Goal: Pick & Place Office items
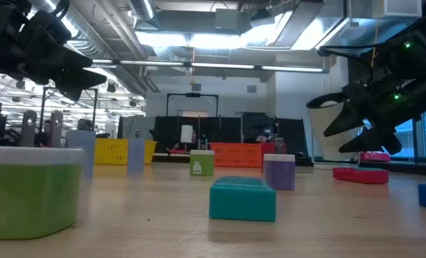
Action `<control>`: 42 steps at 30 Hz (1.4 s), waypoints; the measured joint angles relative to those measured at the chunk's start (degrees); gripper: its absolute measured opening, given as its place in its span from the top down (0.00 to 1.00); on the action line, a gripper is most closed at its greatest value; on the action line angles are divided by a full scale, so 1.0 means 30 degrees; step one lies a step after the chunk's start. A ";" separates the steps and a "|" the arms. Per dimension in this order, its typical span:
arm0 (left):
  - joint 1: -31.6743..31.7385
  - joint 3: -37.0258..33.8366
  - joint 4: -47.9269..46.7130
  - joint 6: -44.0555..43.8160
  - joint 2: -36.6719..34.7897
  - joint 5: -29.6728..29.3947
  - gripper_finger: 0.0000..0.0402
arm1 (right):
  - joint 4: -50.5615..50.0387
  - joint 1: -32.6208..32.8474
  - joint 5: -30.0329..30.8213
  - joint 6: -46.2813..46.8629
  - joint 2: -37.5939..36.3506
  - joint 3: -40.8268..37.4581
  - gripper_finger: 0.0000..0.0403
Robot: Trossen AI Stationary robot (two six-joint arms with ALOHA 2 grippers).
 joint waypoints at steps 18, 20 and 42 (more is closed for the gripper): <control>-0.0004 0.0001 0.0039 0.0000 -0.0007 -0.0085 0.43 | 0.1428 -0.0007 0.0318 1.3164 0.0000 0.0000 0.14; -0.0003 0.0002 0.0163 -0.0018 -0.0007 -0.0283 0.43 | 0.1428 -0.0007 0.0504 1.2981 0.0000 0.0000 0.14; 0.0000 0.0000 0.5876 -0.8174 -0.0007 -0.7183 0.43 | 0.6650 0.0000 -0.0541 0.4243 0.0000 0.0000 0.14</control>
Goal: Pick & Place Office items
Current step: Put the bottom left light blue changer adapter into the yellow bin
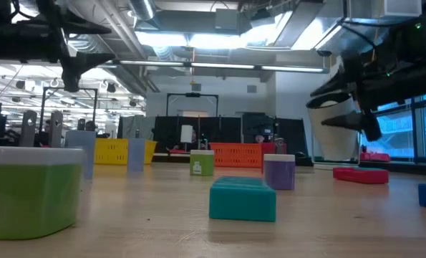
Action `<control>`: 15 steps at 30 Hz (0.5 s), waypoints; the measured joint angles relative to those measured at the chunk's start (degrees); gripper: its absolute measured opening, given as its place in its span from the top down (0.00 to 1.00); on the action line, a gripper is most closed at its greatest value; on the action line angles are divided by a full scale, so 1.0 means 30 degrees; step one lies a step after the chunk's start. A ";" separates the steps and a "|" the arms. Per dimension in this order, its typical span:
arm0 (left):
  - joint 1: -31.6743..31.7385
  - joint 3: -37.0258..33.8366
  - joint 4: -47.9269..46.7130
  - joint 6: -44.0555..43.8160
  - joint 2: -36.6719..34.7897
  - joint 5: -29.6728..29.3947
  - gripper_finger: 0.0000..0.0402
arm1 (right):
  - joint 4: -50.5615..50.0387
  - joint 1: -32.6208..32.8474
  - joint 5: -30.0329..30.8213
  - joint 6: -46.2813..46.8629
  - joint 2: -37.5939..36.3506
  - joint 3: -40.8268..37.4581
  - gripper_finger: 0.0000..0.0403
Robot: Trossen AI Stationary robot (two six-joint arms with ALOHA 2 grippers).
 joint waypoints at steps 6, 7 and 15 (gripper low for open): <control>0.0000 0.0000 0.0203 0.0466 0.0007 -0.4081 0.43 | 0.2450 0.0000 -0.2465 -0.0780 0.0000 0.0016 0.14; 0.0000 0.0001 0.0303 0.0452 0.0007 -0.4599 0.43 | 0.2747 0.0000 -0.2555 -0.0764 0.0000 0.0022 0.14; 0.0022 0.0007 0.0586 0.0547 0.0007 -0.6466 0.43 | 0.3091 0.0000 -0.2427 -0.0220 0.0000 0.0036 0.14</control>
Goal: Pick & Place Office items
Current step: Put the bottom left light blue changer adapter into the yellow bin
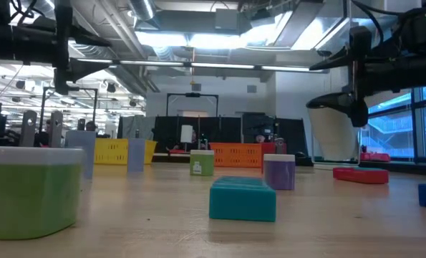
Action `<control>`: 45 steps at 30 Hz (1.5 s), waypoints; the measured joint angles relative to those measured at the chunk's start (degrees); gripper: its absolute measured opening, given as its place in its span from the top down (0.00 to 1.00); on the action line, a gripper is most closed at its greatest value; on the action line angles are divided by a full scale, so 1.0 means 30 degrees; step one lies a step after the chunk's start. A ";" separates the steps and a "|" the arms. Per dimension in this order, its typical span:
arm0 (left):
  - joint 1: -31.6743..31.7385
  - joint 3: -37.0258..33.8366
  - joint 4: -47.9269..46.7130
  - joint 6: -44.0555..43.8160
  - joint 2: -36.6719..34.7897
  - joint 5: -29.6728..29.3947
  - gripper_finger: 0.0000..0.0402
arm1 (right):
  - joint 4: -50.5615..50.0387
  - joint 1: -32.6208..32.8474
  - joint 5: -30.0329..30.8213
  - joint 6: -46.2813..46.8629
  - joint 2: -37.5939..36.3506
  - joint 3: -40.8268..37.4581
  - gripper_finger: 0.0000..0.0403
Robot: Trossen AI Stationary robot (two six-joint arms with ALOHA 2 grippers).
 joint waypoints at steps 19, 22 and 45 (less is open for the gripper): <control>0.0000 -0.0005 -0.0375 -0.0885 0.0000 -0.0080 0.43 | -0.0305 0.0000 0.0026 0.0073 0.0000 0.0007 0.14; -0.0007 -0.0001 -0.0028 -0.0842 0.0000 0.1702 0.43 | -0.0481 0.0000 0.0026 0.0080 0.0000 0.0007 0.14; -0.3210 1.1486 -1.1936 0.4093 1.0926 1.1399 0.40 | -0.0858 0.0002 0.1170 0.0064 0.0000 0.0007 0.14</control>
